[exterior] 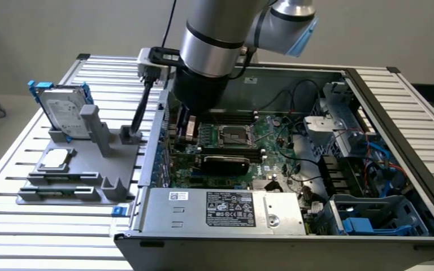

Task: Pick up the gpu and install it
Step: 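Press down on the gpu until it lock into place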

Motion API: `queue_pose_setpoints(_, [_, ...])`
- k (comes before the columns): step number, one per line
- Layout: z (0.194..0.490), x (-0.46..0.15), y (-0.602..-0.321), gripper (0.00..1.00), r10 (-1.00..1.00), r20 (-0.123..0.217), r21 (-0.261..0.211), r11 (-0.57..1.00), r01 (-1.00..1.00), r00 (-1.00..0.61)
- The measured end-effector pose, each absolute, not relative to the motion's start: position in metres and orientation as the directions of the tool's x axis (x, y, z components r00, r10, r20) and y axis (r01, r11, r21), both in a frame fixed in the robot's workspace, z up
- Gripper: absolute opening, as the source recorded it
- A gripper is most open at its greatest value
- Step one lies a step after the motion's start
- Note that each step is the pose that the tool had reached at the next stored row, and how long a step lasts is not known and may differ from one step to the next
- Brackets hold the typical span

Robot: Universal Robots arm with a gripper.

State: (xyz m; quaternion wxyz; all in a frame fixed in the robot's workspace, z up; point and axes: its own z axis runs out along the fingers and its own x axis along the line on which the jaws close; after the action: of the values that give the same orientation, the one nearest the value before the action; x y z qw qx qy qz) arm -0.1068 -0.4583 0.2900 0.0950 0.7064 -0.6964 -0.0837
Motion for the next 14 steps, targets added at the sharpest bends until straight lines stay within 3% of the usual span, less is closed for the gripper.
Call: queue_pose_setpoints(14, [0.2903, -0.1111, -0.4571, 0.11, -1.0, 0.025, 0.271, -0.009, -0.963, 0.016])
